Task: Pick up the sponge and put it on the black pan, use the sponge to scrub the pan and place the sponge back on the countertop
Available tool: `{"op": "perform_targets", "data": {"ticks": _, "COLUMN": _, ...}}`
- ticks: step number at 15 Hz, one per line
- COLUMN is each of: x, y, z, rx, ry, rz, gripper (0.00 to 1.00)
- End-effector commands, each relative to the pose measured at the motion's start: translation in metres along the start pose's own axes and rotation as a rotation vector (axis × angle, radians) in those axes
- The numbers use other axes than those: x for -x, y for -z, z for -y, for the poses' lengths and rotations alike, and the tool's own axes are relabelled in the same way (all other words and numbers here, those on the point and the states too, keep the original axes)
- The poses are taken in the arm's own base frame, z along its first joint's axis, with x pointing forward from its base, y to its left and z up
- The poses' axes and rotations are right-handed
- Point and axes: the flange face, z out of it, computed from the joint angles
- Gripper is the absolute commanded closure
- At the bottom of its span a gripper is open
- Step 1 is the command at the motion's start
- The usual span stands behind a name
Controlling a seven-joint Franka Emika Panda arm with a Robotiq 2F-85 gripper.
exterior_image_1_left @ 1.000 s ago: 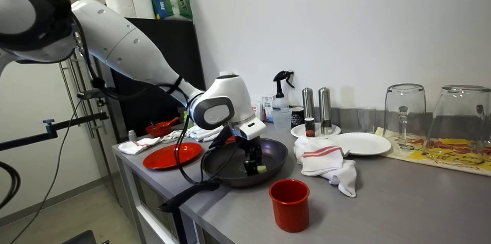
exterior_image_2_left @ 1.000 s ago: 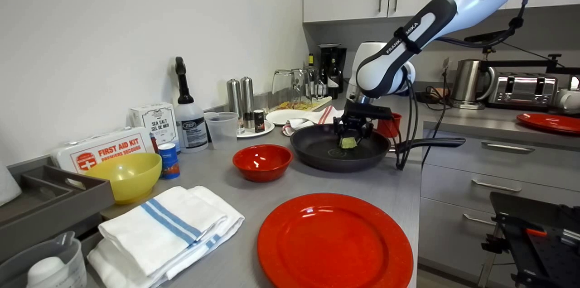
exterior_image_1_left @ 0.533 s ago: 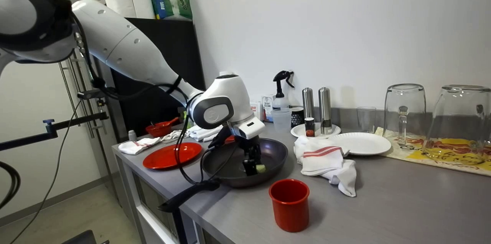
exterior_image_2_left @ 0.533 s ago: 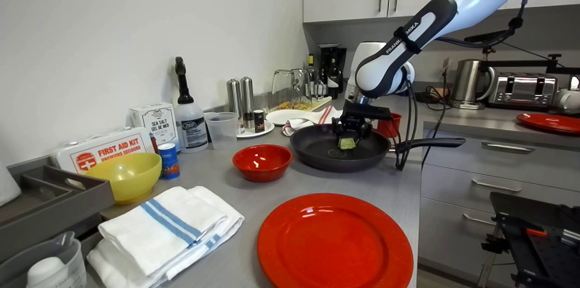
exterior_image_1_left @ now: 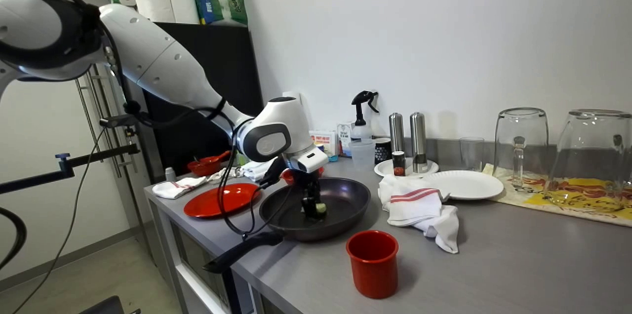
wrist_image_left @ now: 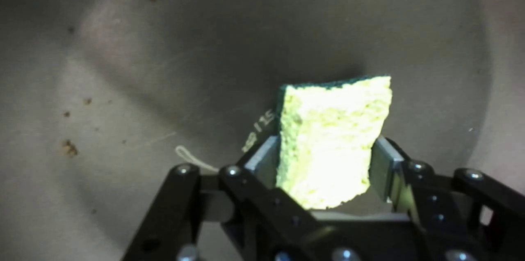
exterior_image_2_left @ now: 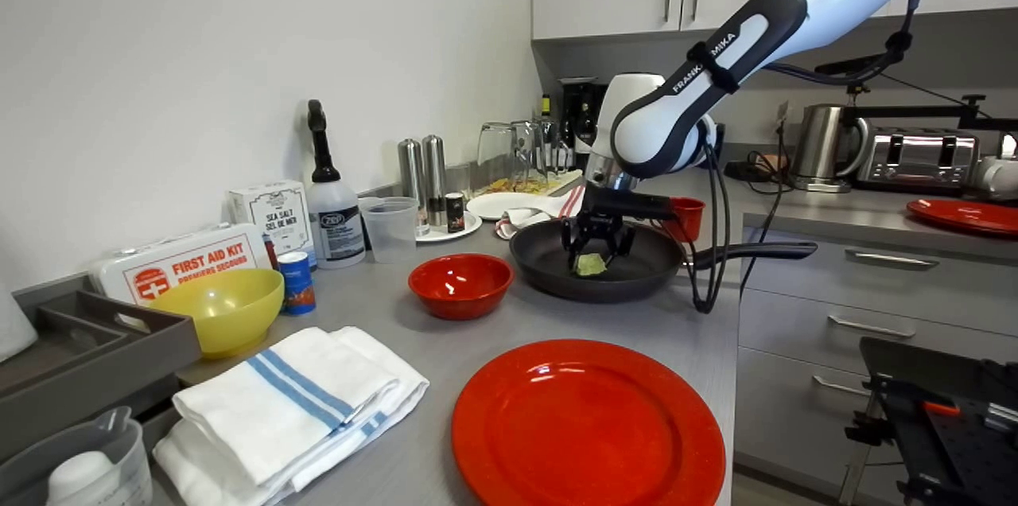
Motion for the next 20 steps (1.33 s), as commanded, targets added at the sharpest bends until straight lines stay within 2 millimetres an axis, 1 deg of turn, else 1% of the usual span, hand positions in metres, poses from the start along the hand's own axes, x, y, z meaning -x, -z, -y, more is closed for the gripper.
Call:
{"op": "perform_targets", "data": {"ticks": 1, "x": 0.020, "y": -0.004, "z": 0.023, "rx": -0.005, "ry": 0.080, "rz": 0.010, "gripper": 0.72}}
{"op": "perform_targets", "data": {"ticks": 3, "x": 0.027, "y": -0.005, "z": 0.028, "rx": -0.004, "ry": 0.103, "rz": 0.016, "gripper": 0.72}}
{"op": "perform_targets", "data": {"ticks": 5, "x": 0.029, "y": -0.006, "z": 0.029, "rx": -0.002, "ry": 0.114, "rz": 0.016, "gripper": 0.72}}
{"op": "perform_targets", "data": {"ticks": 10, "x": 0.023, "y": -0.007, "z": 0.025, "rx": 0.012, "ry": 0.132, "rz": 0.001, "gripper": 0.72}}
{"op": "perform_targets", "data": {"ticks": 12, "x": 0.017, "y": -0.007, "z": 0.019, "rx": 0.025, "ry": 0.133, "rz": -0.009, "gripper": 0.72}}
{"op": "perform_targets", "data": {"ticks": 17, "x": -0.004, "y": -0.007, "z": -0.004, "rx": 0.057, "ry": 0.103, "rz": -0.035, "gripper": 0.72}}
{"op": "perform_targets", "data": {"ticks": 20, "x": -0.014, "y": -0.006, "z": -0.013, "rx": 0.067, "ry": 0.088, "rz": -0.045, "gripper": 0.72}}
